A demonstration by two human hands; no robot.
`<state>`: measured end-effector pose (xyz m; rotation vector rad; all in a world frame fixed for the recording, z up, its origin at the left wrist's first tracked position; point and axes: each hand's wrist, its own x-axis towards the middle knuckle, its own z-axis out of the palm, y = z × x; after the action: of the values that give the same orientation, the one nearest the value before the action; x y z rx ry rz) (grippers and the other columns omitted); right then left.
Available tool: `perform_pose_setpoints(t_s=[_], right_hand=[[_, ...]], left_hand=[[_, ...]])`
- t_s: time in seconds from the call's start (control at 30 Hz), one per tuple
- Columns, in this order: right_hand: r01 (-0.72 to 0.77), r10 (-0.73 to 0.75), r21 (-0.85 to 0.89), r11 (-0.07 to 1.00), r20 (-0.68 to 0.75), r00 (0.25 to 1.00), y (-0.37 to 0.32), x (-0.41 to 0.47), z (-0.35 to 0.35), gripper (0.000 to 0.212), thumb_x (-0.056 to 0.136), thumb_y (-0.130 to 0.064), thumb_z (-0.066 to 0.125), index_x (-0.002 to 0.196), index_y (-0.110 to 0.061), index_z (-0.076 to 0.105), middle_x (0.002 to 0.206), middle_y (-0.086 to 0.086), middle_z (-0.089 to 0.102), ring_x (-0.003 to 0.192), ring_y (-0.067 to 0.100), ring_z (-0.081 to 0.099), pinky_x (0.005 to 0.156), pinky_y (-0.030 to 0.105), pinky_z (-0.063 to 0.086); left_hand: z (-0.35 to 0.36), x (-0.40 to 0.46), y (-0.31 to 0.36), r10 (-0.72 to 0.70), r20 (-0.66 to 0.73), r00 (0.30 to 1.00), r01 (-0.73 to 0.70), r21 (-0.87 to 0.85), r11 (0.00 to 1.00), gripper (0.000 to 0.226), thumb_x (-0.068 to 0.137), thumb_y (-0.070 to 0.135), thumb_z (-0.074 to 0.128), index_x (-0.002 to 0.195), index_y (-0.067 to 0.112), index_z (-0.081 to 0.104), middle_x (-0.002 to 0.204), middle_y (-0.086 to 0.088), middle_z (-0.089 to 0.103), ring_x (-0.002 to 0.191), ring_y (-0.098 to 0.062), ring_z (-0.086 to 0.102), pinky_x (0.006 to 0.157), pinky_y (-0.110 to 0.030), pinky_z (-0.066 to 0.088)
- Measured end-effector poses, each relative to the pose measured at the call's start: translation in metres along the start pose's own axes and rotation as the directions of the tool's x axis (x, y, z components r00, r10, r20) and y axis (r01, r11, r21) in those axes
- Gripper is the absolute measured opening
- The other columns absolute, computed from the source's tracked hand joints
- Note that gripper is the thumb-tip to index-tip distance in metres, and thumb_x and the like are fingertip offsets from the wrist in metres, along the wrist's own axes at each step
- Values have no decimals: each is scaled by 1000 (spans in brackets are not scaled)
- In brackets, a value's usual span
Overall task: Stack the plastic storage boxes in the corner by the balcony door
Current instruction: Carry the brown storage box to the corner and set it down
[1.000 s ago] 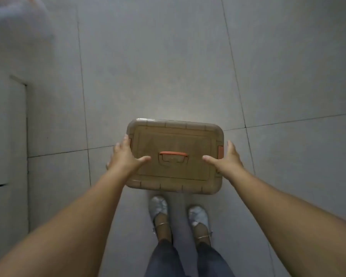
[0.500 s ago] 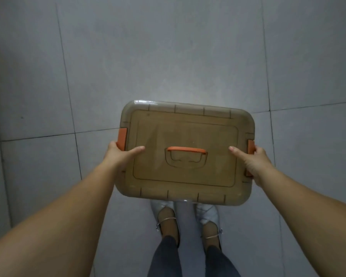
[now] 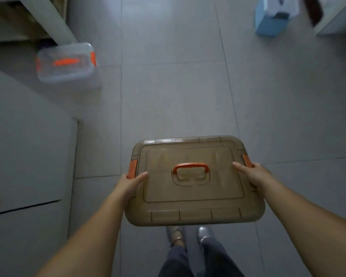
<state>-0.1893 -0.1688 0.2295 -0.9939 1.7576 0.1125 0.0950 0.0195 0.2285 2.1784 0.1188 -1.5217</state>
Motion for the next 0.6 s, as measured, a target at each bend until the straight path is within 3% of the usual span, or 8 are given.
perform_pose_setpoints(t_s=[0.17, 0.3, 0.43, 0.6], right_hand=[[125, -124, 52, 991, -13, 992, -79, -42, -32, 84, 76, -49, 69, 142, -9, 35, 137, 17, 49, 120, 39, 50, 101, 51, 43], [183, -177, 58, 981, -84, 981, -151, -38, -53, 84, 77, -51, 66, 141, -7, 35, 138, 18, 48, 123, 40, 48, 102, 51, 42], [215, -204, 89, 973, -124, 971, -234, -13, -81, 82, 78, -50, 66, 138, -2, 39, 135, 20, 51, 120, 41, 50, 102, 49, 43], [194, -179, 106, 975, -133, 975, -329, 23, -115, 81, 78, -48, 66, 137, 1, 39, 134, 22, 51, 119, 42, 51, 100, 49, 44]], left_hand=[[-35, -56, 71, 105, -38, 994, -108, -85, 990, 72, 80, 42, 66, 135, 4, 41, 124, -19, 58, 110, -35, 59, 94, -47, 50], [-41, -67, 140, 148, -51, 988, -152, -80, 985, 59, 86, 36, 61, 130, -1, 48, 117, -22, 63, 105, -36, 62, 95, -49, 50], [-37, -68, 228, 171, -96, 981, -180, -90, 980, 60, 85, 38, 62, 128, -2, 50, 119, -22, 63, 106, -36, 61, 96, -46, 49], [-32, -60, 333, 187, -83, 979, -195, -107, 975, 49, 87, 39, 59, 117, 1, 56, 96, -14, 65, 88, -29, 63, 88, -42, 51]])
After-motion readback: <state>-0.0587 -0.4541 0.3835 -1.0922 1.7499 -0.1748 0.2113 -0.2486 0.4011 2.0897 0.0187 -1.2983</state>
